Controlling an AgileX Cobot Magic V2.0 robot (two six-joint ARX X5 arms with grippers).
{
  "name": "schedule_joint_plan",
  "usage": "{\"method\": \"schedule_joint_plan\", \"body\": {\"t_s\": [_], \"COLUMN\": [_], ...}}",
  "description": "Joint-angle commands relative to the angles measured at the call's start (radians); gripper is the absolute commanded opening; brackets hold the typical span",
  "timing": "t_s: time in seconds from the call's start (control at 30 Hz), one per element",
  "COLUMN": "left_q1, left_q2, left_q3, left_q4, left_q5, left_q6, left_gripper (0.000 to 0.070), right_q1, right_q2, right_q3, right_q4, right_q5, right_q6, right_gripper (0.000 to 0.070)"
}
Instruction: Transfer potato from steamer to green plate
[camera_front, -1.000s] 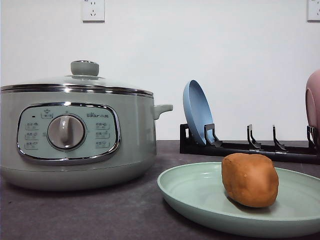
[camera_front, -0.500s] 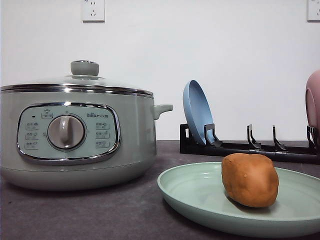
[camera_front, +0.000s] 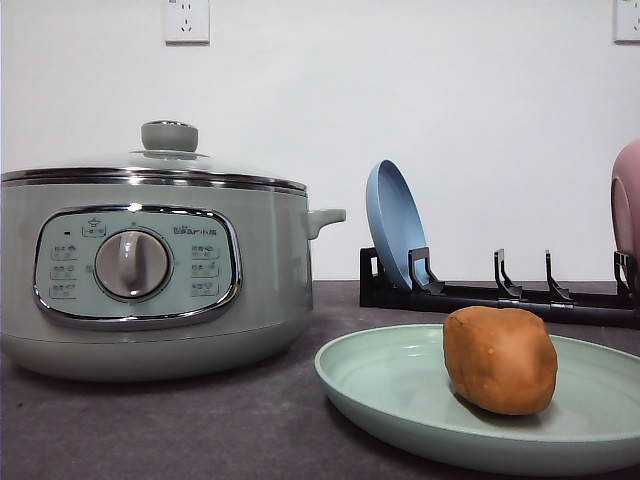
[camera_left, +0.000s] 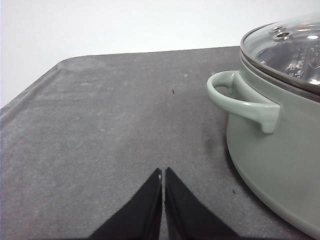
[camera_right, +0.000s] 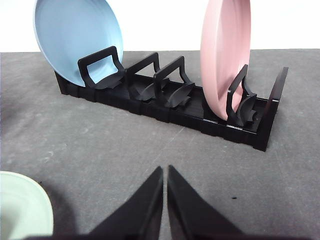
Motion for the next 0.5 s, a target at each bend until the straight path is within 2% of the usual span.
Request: {"method": "schedule_joint_plan", "body": {"t_s": [0.0, 0.47], "left_q1": [0.000, 0.000], "left_q2": [-0.002, -0.002], "left_q3": [-0.020, -0.020], "left_q4": [-0.005, -0.005], "left_q5": [-0.002, -0.002], "left_q6": [-0.005, -0.005], "left_gripper": [0.0000, 0.0000], "right_q1": [-0.002, -0.002], "right_q2": [-0.002, -0.002], "right_q3": [-0.006, -0.006], "right_q4": [0.004, 0.004], "right_q5": [-0.002, -0.002], "right_q6": [-0.004, -0.004], "right_gripper": [0.0001, 0.0001]}}
